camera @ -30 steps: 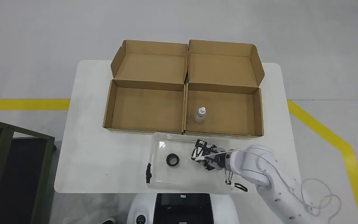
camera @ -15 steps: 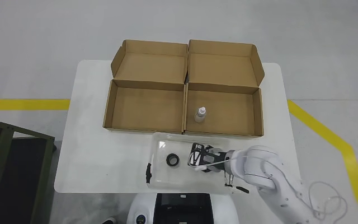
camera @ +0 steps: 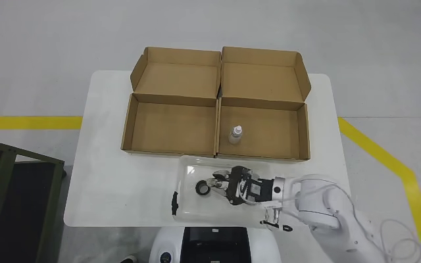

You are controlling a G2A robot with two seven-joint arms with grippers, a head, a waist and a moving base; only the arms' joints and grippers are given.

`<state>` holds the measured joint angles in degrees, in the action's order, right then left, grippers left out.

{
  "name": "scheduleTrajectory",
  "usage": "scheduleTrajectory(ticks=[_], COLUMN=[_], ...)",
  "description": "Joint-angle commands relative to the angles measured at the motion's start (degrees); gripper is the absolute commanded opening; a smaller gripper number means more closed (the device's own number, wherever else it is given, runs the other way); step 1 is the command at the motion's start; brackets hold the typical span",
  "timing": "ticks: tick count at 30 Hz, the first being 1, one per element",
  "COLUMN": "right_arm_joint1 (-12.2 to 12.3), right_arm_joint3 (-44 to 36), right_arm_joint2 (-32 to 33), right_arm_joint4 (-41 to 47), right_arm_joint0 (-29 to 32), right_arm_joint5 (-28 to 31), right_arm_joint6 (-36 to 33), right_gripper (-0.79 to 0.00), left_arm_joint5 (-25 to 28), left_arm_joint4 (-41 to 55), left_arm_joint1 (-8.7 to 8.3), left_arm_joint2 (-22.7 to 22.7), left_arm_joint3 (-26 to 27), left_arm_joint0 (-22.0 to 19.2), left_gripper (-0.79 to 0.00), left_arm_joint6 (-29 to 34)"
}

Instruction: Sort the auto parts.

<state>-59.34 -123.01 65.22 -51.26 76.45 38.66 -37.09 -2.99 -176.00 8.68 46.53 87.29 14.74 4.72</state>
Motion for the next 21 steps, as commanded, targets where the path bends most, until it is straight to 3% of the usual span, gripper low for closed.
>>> scheduleTrajectory(ticks=[1, 21], right_arm_joint1=[0.02, 0.43], right_arm_joint3=[-0.04, 0.23], right_arm_joint2=[0.79, 12.78], right_arm_joint4=[1.52, 12.24], right_arm_joint0=[0.24, 7.75], right_arm_joint5=[0.09, 1.57], right_arm_joint6=[2.60, 25.89], right_gripper=[-0.785, -0.785], left_arm_joint5=[0.00, 0.00], left_arm_joint4=[0.00, 0.00], left_arm_joint1=[0.00, 0.00], left_arm_joint2=[0.00, 0.00], left_arm_joint3=[0.00, 0.00], left_arm_joint0=[0.00, 0.00], left_gripper=[0.000, 0.000], left_arm_joint6=[0.00, 0.00])
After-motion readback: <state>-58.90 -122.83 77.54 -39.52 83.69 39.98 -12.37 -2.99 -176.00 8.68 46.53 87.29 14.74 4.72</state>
